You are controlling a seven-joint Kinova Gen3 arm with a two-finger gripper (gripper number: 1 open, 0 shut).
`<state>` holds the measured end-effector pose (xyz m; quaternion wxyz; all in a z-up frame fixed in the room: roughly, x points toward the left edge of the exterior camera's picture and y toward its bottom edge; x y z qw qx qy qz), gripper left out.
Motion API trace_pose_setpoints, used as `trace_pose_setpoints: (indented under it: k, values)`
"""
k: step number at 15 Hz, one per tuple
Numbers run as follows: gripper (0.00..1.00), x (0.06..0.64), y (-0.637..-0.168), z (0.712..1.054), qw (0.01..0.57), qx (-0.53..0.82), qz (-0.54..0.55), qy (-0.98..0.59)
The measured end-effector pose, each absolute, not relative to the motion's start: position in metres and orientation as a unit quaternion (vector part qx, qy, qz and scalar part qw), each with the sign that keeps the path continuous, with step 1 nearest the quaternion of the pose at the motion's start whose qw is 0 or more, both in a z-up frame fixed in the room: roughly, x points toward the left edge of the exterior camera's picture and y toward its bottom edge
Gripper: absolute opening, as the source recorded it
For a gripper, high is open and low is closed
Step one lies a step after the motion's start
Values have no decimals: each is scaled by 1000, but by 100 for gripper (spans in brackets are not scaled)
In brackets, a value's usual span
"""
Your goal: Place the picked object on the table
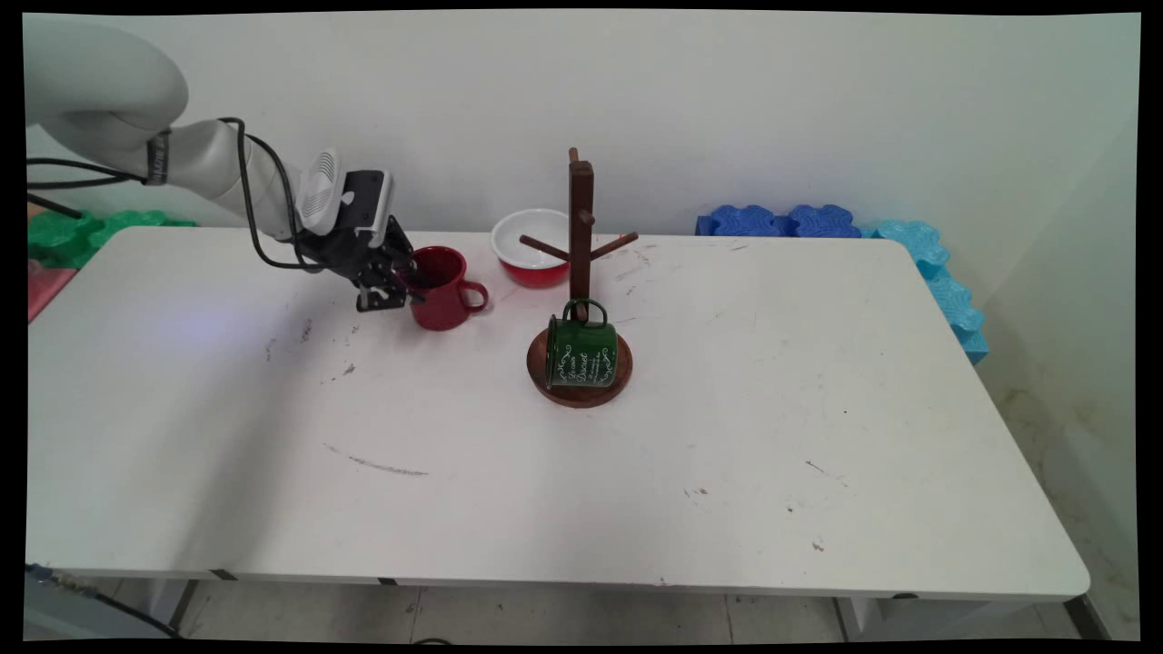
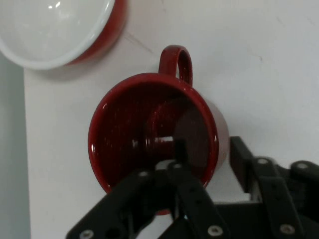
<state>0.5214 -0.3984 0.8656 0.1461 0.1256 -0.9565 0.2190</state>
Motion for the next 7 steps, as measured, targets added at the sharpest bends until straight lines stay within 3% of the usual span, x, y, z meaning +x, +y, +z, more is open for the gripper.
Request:
trace_pose_setpoints:
  k: [7]
  values:
    - [100, 524, -394, 865, 145, 121, 221, -957]
